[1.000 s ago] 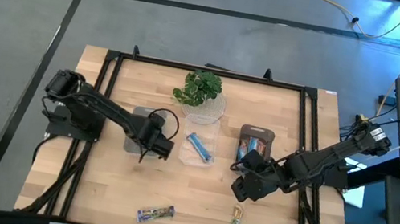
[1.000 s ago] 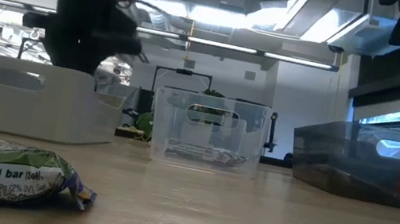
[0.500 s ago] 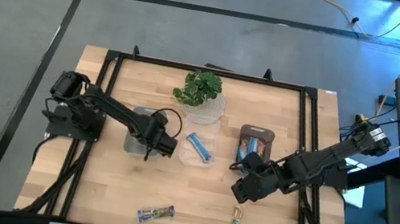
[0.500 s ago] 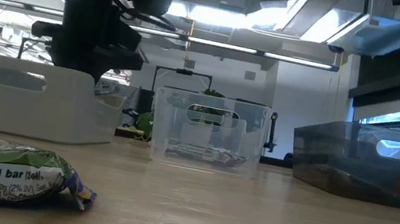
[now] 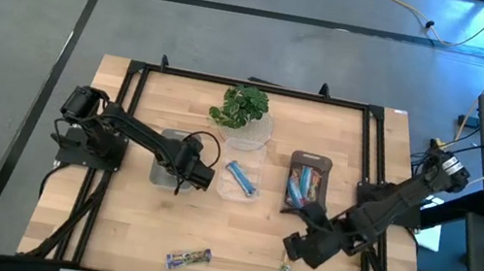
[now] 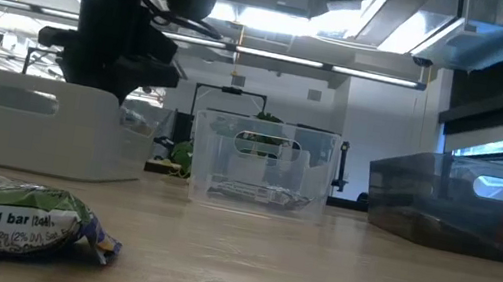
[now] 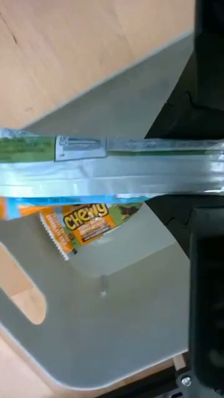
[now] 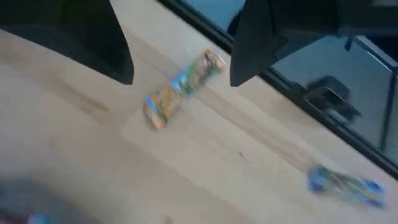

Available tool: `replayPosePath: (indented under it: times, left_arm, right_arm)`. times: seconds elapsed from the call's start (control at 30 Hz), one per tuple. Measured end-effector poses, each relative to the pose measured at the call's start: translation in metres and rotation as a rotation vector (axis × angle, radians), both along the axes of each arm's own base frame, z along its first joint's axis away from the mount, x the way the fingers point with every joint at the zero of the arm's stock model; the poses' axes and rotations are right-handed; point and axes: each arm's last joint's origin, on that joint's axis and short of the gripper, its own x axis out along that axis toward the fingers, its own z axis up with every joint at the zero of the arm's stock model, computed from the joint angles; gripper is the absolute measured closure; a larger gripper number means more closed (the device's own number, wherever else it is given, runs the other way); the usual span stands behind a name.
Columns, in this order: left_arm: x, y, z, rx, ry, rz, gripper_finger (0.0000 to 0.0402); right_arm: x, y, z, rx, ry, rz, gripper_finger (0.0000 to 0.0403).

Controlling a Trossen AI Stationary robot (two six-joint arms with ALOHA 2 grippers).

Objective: Pick and place Granola Bars by type
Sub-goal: Put the right yellow granola bar into the gray bin, then put the yellow granola bar into the gray bin

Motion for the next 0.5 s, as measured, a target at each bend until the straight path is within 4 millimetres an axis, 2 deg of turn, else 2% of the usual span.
replayPosePath:
  times: [0.2,0.37,0.5]
  left_arm:
    - [0.000,-0.001,0.000,-0.020,-0.002,0.003,0.0266]
    - [0.000,0.001,0.001,0.032,-0.006,-0.006,0.0230]
    - [-0.003,0.002,0.009,0.038,-0.031,-0.007,0.0216]
  right_arm:
    - [0.005,0.019,-0.025,0.061,0.148,-0.016,0.0134]
    - [0.018,0.030,-0.045,0.067,0.157,-0.035,0.0134]
    - [0.028,0.039,-0.061,0.078,0.155,-0.054,0.0134]
